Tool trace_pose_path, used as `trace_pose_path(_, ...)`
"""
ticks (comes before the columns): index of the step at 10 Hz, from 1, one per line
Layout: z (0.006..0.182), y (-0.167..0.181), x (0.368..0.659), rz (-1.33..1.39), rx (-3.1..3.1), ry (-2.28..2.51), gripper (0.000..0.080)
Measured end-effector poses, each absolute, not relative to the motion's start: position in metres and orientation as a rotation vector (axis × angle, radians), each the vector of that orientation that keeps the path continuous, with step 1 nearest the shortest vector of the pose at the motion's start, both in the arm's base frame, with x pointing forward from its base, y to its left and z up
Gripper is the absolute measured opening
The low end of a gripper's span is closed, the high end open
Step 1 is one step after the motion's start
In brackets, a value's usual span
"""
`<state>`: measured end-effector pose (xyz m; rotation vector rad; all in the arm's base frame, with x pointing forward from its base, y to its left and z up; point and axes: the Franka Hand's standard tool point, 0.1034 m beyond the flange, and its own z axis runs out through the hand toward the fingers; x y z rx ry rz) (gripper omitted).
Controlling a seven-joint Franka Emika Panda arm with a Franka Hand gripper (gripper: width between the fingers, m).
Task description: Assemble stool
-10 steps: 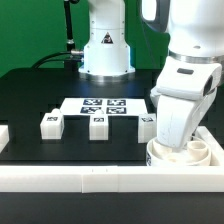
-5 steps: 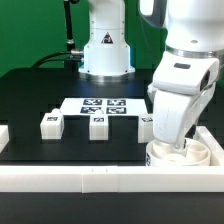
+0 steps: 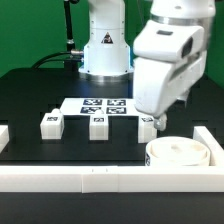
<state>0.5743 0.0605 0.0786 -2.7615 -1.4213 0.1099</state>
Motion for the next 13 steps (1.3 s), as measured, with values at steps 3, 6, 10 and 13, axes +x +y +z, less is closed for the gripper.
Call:
trace_pose_path(3,0.08,0.02,0.556,0.061,-2.794,-1.406,0.0649)
trace_pose_path(6,0.073,0.01,0.551,0.055,-2.786,-1.42,0.0649)
trace_pose_path(10,0.07,0.015,0.547,0.063,-2.961,-1.005,0.0649)
trace_pose_path(13,0.063,0.03,0.54,0.068,-3.098,-0.417,0.0649)
